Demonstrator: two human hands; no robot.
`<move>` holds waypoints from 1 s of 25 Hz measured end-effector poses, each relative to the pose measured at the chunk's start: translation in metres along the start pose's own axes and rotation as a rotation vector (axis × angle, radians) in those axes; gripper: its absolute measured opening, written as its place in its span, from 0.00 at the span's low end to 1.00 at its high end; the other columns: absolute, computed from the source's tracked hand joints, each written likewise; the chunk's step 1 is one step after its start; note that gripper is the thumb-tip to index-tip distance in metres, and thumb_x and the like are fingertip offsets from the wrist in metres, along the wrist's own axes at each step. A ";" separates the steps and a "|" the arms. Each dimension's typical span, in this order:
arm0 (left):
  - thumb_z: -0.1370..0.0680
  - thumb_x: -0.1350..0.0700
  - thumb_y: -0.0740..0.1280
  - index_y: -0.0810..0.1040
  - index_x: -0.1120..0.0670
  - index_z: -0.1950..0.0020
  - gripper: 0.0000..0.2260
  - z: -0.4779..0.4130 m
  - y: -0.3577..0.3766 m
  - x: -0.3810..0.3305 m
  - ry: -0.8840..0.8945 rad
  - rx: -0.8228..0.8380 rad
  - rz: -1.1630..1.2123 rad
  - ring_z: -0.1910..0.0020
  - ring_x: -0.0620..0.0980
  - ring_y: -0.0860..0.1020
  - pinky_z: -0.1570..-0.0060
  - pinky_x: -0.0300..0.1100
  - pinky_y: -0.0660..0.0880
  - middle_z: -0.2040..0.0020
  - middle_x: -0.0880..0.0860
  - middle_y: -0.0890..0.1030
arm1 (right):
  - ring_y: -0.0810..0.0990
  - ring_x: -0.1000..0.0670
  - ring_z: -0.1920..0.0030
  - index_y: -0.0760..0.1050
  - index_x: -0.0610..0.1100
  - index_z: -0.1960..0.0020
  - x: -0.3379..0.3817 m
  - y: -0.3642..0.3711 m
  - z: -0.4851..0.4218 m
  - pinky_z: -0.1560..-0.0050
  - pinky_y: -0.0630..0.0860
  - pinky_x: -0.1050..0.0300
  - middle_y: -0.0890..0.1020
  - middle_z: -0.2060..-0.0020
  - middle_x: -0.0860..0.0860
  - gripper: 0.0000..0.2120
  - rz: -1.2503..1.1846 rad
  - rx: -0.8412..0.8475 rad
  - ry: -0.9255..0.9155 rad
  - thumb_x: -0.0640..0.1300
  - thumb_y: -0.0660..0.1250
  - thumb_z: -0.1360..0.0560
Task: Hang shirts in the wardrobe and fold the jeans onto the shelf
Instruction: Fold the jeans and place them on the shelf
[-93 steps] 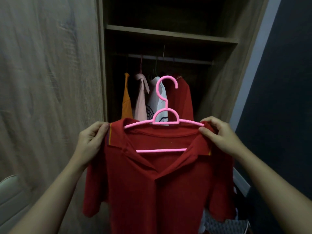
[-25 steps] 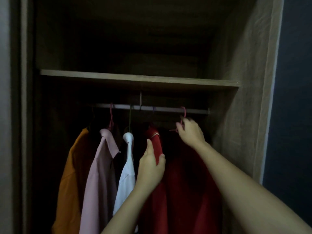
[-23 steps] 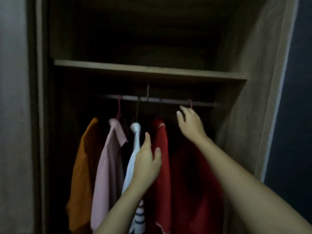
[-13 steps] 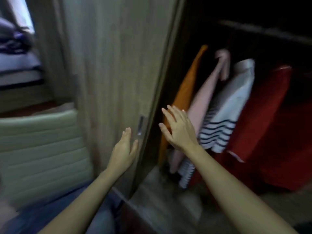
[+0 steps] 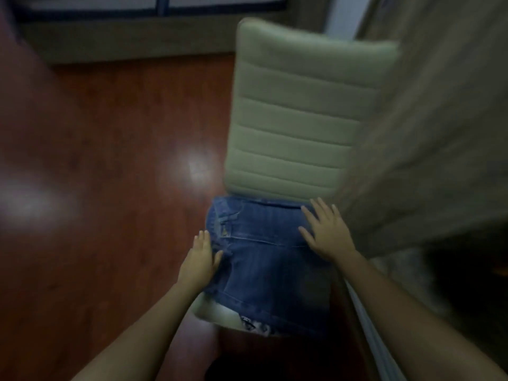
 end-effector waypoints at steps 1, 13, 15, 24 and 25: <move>0.19 0.47 0.55 0.45 0.61 0.24 0.31 -0.006 0.012 0.021 -0.052 0.019 -0.003 0.24 0.56 0.52 0.30 0.47 0.58 0.23 0.60 0.49 | 0.77 0.38 0.39 0.77 0.40 0.38 0.011 0.020 -0.020 0.36 0.69 0.43 0.78 0.40 0.38 0.37 0.003 0.039 -0.030 0.60 0.37 0.21; 0.31 0.34 0.68 0.45 0.58 0.23 0.50 -0.066 0.109 0.101 -0.393 0.114 0.344 0.29 0.60 0.60 0.32 0.52 0.63 0.27 0.60 0.57 | 0.71 0.37 0.39 0.66 0.37 0.32 0.091 0.158 -0.168 0.42 0.67 0.45 0.70 0.35 0.38 0.22 -0.038 0.115 -0.169 0.48 0.58 0.21; 0.33 0.34 0.69 0.49 0.59 0.24 0.50 -0.066 0.109 0.102 -0.441 0.082 0.320 0.30 0.60 0.61 0.34 0.52 0.64 0.30 0.60 0.59 | 0.68 0.38 0.38 0.57 0.41 0.27 0.095 0.163 -0.171 0.41 0.65 0.46 0.66 0.34 0.39 0.29 -0.053 0.148 -0.088 0.51 0.60 0.24; 0.32 0.34 0.68 0.64 0.52 0.52 0.26 -0.053 0.103 0.091 -0.367 -0.110 0.122 0.56 0.53 0.78 0.67 0.42 0.68 0.57 0.47 0.72 | 0.67 0.42 0.43 0.64 0.43 0.37 0.103 0.142 -0.171 0.44 0.60 0.48 0.72 0.43 0.43 0.32 0.076 -0.010 -0.060 0.56 0.68 0.36; 0.32 0.38 0.71 0.66 0.53 0.52 0.24 -0.053 0.102 0.093 -0.335 -0.109 0.219 0.57 0.51 0.77 0.68 0.41 0.68 0.57 0.47 0.74 | 0.68 0.42 0.43 0.66 0.42 0.38 0.100 0.140 -0.167 0.44 0.59 0.48 0.73 0.44 0.43 0.32 0.046 -0.035 -0.066 0.60 0.67 0.34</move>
Point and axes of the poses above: each hand's wrist, its own z-axis away from the middle knuckle, its own y-axis out of the palm, x = y × z, the point moved 2 cm from there along -z, towards the middle knuckle
